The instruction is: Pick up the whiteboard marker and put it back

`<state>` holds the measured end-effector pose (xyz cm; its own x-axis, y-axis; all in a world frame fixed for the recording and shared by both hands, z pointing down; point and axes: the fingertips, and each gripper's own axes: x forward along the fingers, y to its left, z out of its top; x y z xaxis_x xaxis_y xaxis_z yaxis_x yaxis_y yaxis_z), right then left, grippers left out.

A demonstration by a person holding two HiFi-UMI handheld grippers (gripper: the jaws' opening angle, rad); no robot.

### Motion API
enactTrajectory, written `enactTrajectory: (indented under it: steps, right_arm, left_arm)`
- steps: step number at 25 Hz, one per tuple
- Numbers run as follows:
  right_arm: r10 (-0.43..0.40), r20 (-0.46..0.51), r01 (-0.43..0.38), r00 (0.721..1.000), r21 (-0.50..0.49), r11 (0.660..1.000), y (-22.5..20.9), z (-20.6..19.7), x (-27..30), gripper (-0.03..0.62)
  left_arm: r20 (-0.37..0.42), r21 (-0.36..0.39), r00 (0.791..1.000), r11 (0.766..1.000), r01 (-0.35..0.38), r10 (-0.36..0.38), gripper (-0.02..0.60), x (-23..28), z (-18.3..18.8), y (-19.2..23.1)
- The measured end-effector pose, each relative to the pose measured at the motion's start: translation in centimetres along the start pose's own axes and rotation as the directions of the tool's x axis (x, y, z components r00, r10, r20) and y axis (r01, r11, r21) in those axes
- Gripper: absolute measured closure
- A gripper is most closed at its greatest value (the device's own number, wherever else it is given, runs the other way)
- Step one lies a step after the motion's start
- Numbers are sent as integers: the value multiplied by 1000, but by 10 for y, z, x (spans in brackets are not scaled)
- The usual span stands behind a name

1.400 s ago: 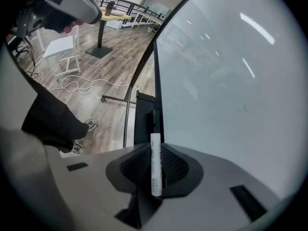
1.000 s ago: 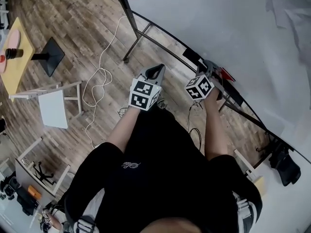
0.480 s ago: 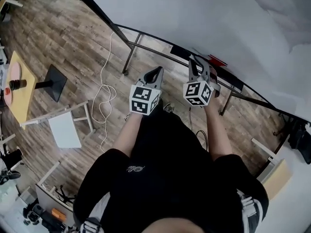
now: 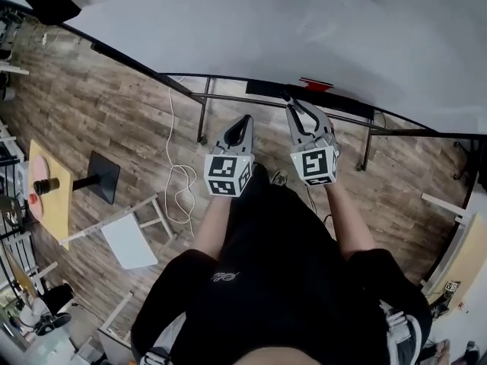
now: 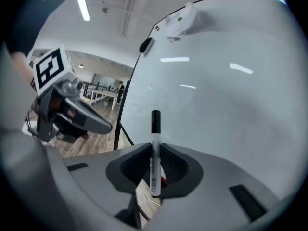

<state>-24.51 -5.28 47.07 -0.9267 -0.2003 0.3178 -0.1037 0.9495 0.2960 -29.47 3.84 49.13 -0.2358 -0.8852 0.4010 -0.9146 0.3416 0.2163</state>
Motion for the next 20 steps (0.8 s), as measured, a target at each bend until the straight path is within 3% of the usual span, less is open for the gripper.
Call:
enactTrajectory:
  steps: [3, 5, 14, 17, 20]
  right_arm:
    - [-13, 85, 0, 996, 154, 988, -9, 12, -24, 539]
    - [-33, 129, 7, 991, 197, 980, -16, 18, -42, 539]
    - [-110, 199, 71, 974, 195, 978, -37, 19, -111, 539]
    - [-138, 189, 84, 972, 268, 960, -41, 13, -132, 539]
    - [-152, 222, 86, 963, 281, 956, -40, 13, -149, 539]
  left_arm:
    - [20, 19, 999, 999, 28, -28, 574, 1, 6, -22]
    - [31, 34, 998, 998, 54, -55, 574, 1, 10, -38]
    - [105, 93, 987, 990, 110, -120, 574, -6, 32, -104]
    - [137, 105, 981, 987, 122, -136, 574, -14, 34, -124]
    - [147, 116, 977, 983, 139, -155, 574, -27, 33, -138]
